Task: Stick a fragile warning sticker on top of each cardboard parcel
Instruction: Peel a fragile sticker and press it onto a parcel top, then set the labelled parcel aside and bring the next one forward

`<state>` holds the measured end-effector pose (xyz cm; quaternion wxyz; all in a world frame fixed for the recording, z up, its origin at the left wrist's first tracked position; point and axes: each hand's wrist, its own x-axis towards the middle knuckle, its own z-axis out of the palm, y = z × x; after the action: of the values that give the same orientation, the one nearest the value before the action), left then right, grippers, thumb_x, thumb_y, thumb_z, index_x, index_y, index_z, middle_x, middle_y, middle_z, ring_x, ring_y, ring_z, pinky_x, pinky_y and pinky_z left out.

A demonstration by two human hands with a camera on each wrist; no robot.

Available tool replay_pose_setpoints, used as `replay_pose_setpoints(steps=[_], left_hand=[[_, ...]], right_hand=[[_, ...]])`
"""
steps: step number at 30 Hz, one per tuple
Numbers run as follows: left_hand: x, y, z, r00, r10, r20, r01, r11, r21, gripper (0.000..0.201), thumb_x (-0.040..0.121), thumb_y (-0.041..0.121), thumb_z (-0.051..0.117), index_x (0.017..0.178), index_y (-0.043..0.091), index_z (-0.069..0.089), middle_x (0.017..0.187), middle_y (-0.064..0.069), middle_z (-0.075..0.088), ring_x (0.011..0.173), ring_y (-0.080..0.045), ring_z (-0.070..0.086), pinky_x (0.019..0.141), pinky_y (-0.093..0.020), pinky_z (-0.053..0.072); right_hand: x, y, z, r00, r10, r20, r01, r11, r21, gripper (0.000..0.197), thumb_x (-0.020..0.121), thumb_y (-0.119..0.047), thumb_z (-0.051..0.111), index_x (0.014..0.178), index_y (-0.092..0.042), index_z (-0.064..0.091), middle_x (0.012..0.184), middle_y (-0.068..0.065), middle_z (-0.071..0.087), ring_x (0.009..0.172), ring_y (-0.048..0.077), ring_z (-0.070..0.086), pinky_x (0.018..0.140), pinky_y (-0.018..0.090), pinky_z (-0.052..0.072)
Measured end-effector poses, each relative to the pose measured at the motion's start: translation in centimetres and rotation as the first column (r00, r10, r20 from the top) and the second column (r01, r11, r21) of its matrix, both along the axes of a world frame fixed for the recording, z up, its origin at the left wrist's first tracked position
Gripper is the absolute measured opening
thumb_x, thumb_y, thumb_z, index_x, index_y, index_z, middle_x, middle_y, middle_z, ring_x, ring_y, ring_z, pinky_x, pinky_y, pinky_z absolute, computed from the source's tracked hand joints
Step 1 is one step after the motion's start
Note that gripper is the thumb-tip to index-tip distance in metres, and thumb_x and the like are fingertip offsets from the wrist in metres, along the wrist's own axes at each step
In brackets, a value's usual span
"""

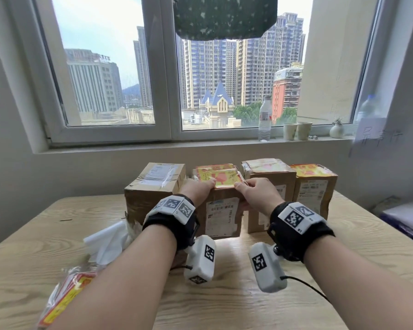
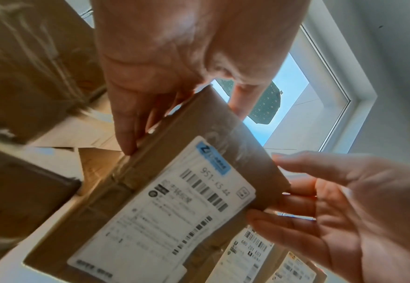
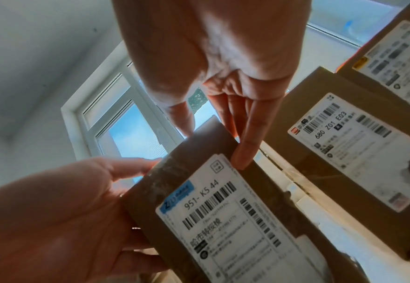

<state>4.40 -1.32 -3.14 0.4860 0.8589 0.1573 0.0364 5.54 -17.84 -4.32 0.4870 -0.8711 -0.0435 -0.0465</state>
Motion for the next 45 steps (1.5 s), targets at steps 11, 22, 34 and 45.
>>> replay_pose_setpoints(steps=[11, 22, 34, 45], left_hand=[[7.1, 0.0, -2.8, 1.0, -0.003, -0.016, 0.001, 0.992, -0.126, 0.073, 0.081, 0.057, 0.057, 0.131, 0.005, 0.048, 0.125, -0.015, 0.061, 0.111, -0.033, 0.06, 0.099, -0.043, 0.047], [9.0, -0.4, -3.9, 0.998, -0.049, -0.042, 0.047, 0.998, -0.038, 0.086, 0.077, 0.065, 0.049, 0.142, 0.011, 0.037, 0.137, -0.012, 0.051, 0.122, -0.033, 0.051, 0.103, -0.043, 0.042], [1.7, 4.1, 3.6, 0.966, -0.04, 0.254, 0.044, 0.999, -0.01, 0.025, 0.089, 0.015, 0.057, 0.112, 0.012, 0.066, 0.116, -0.008, 0.066, 0.1, -0.022, 0.064, 0.09, -0.038, 0.055], [-0.3, 14.8, 2.8, 0.852, 0.44, 0.282, -0.438, 0.896, -0.073, 0.025, 0.079, 0.018, 0.059, 0.101, 0.019, 0.07, 0.112, -0.002, 0.07, 0.107, -0.023, 0.062, 0.095, -0.028, 0.048]], right_hand=[[5.0, 0.5, -2.0, 0.989, -0.15, -0.002, 0.149, 0.986, 0.077, 0.022, 0.085, -0.031, 0.068, 0.101, -0.017, 0.071, 0.103, 0.004, 0.073, 0.097, 0.022, 0.069, 0.092, 0.041, 0.055], [3.8, -0.5, -1.9, 0.956, -0.276, 0.097, 0.283, 0.957, -0.066, 0.024, 0.089, -0.028, 0.063, 0.11, -0.018, 0.07, 0.11, 0.002, 0.07, 0.107, 0.022, 0.063, 0.095, 0.034, 0.051], [1.2, 3.0, 0.9, 0.991, -0.109, 0.08, 0.104, 0.993, 0.061, 0.015, 0.09, -0.017, 0.061, 0.076, -0.021, 0.064, 0.072, 0.0, 0.073, 0.066, 0.013, 0.073, 0.079, 0.038, 0.06], [1.5, 10.5, 1.0, 0.986, 0.159, -0.056, -0.151, 0.981, 0.12, 0.025, 0.096, -0.025, 0.057, 0.092, -0.001, 0.064, 0.09, 0.018, 0.07, 0.079, 0.027, 0.071, 0.08, 0.042, 0.06]])
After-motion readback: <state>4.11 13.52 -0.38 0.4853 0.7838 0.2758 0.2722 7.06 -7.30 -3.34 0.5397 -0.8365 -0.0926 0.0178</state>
